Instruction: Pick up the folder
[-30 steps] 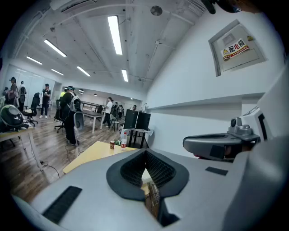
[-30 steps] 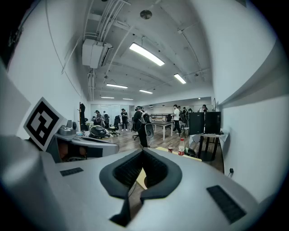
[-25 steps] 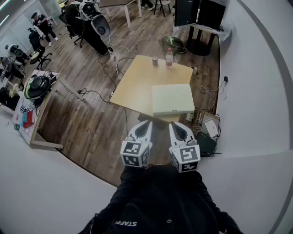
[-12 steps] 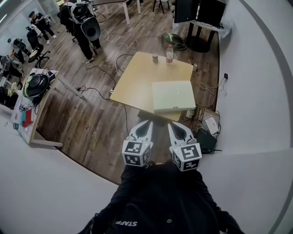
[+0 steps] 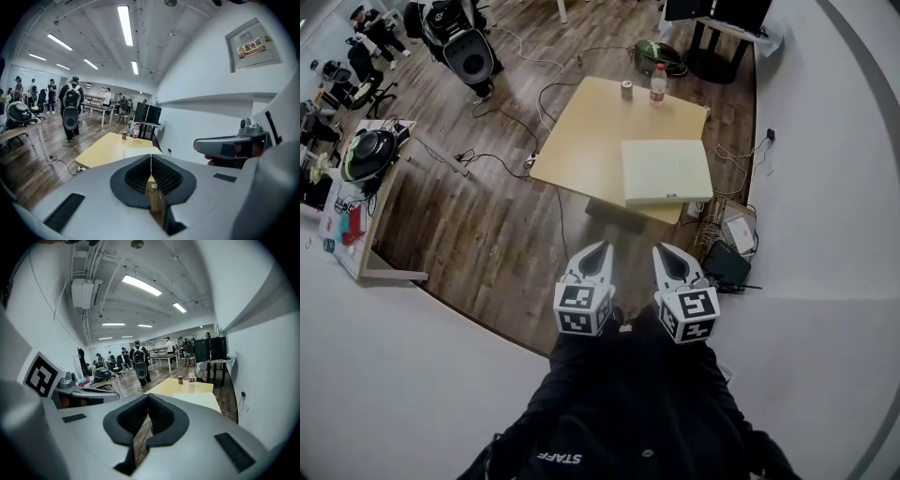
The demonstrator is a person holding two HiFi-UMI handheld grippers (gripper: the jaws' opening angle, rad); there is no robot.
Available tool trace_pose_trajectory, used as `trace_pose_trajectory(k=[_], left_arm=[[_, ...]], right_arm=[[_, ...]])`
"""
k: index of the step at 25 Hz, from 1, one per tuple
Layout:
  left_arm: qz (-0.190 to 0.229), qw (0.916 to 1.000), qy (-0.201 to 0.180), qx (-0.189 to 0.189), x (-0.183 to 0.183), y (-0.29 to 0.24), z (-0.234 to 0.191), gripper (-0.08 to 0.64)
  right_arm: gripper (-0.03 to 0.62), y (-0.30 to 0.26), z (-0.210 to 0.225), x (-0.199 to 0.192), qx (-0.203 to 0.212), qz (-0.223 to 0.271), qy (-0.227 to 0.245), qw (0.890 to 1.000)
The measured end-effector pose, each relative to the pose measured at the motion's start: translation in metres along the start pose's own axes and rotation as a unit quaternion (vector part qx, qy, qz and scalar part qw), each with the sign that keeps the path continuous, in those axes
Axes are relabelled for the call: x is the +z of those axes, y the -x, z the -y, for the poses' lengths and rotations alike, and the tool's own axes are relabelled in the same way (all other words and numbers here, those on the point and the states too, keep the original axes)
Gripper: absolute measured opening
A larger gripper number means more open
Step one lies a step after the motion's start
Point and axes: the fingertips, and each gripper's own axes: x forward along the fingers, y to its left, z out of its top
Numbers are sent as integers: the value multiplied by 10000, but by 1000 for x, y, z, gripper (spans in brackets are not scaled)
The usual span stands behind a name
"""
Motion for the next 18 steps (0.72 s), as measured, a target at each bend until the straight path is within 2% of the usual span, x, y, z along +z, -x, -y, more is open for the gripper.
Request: trace_pose_trajectory(k=[6,10,18], left_arm=[[-230,9996,164,27,-24,-4,-11,35],[-336,9991,241,18,-24,-20,-15,35],[-410,9988,221,134,0,-105,-23,35]], right_arm=[[23,-6,5,-22,-126,-170,-342,9992],[23,-16,20,-24,-193,-290,-508,9981],[23,-72,98,-12,-214,-343,-855,9955]])
